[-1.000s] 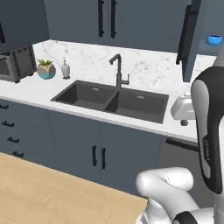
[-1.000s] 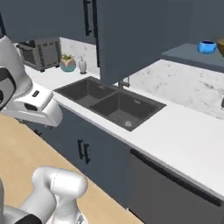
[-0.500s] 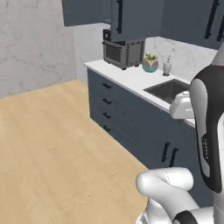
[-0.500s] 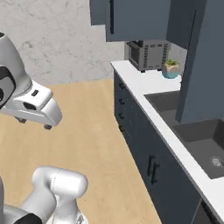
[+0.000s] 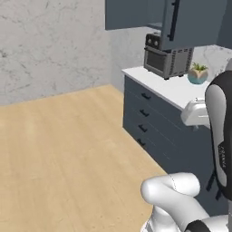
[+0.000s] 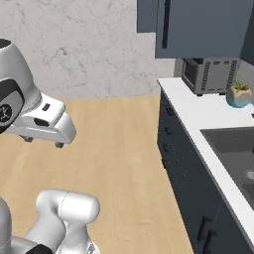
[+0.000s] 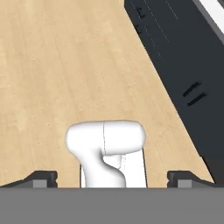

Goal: Gather all objects into one cabinet and sort the glasses and bowls to opposite sides.

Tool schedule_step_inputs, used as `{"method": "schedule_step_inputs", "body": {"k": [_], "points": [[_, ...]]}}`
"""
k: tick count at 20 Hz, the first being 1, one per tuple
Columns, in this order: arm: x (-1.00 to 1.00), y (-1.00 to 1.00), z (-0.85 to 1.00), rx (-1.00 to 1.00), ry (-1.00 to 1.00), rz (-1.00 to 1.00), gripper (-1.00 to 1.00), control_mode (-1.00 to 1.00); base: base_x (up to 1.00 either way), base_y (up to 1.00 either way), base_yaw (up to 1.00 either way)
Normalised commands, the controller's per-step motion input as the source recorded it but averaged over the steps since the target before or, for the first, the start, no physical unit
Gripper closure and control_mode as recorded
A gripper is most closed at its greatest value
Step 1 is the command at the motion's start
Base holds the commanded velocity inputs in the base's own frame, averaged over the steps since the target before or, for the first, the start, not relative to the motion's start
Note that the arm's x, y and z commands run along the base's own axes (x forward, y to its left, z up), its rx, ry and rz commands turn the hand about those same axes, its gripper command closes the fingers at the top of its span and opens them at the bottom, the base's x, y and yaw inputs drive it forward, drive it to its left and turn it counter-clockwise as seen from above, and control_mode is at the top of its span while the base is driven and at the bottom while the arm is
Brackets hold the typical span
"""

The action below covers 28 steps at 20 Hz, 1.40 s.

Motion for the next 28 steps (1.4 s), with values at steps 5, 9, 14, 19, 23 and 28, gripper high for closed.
{"method": "schedule_step_inputs", "body": {"k": [5, 9, 14, 19, 23, 28], "points": [[0.00, 0.00, 0.00, 0.00, 0.00, 0.00, -1.00, 1.00, 1.00, 0.61, 0.00], [0.00, 0.00, 0.00, 0.00, 0.00, 0.00, -1.00, 1.00, 1.00, 0.87, -0.01], [0.00, 0.00, 0.00, 0.00, 0.00, 0.00, -1.00, 1.00, 0.74, 0.95, -0.31], [0.00, 0.00, 0.00, 0.00, 0.00, 0.00, -1.00, 1.00, 0.78, 0.78, -0.55], [0.00, 0.00, 0.00, 0.00, 0.00, 0.00, -1.00, 1.00, 0.84, 0.70, -0.58], [0.00, 0.00, 0.00, 0.00, 0.00, 0.00, -1.00, 1.00, 0.83, 0.57, -0.57]]}}
